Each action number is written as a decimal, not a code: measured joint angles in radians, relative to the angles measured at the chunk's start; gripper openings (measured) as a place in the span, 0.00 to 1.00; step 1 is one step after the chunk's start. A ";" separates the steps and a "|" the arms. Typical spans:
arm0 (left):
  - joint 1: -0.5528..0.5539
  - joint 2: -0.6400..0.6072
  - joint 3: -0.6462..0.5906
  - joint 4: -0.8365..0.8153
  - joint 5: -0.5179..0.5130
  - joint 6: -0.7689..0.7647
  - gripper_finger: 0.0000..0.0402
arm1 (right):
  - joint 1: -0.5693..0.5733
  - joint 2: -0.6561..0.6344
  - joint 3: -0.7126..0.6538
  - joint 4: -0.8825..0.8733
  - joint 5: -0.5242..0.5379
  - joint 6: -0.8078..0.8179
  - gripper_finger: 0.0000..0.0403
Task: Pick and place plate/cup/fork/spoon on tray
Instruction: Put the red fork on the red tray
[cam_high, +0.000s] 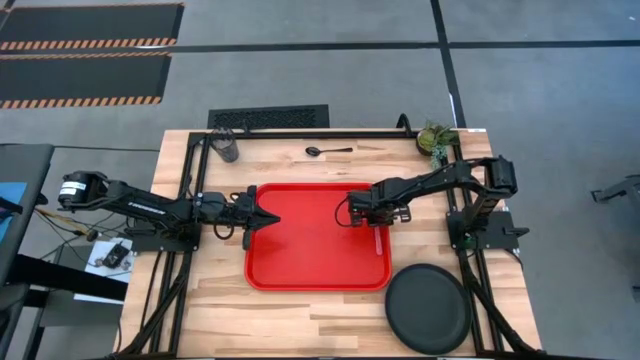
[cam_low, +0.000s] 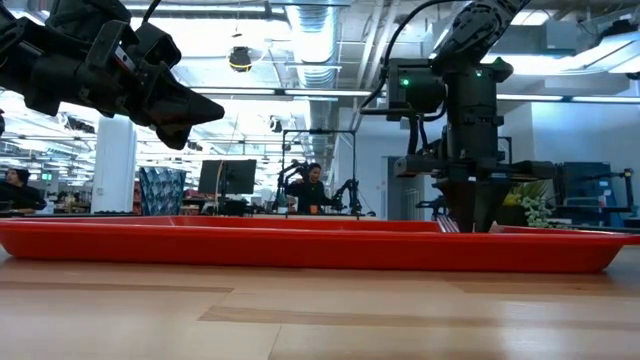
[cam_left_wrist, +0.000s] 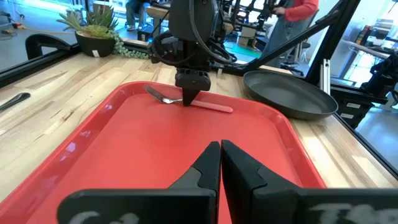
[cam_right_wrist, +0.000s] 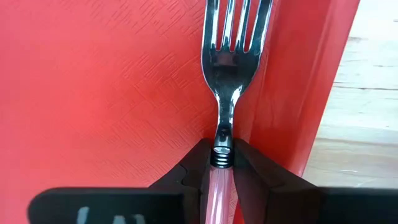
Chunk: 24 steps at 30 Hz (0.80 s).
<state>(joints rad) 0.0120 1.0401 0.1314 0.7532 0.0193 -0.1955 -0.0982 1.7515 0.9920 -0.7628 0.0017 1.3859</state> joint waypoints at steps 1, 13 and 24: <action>0.000 0.000 0.000 0.000 0.000 0.000 0.00 | 0.000 0.000 0.000 -0.001 0.000 -0.003 0.21; 0.000 0.000 0.000 0.000 0.000 0.000 0.00 | -0.001 0.002 -0.001 -0.003 -0.004 -0.017 0.24; 0.000 0.000 0.000 0.000 0.000 0.000 0.00 | -0.001 0.002 0.007 -0.017 -0.028 -0.033 0.43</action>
<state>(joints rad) 0.0116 1.0401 0.1314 0.7532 0.0193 -0.1954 -0.0989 1.7536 0.9995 -0.7797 -0.0262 1.3530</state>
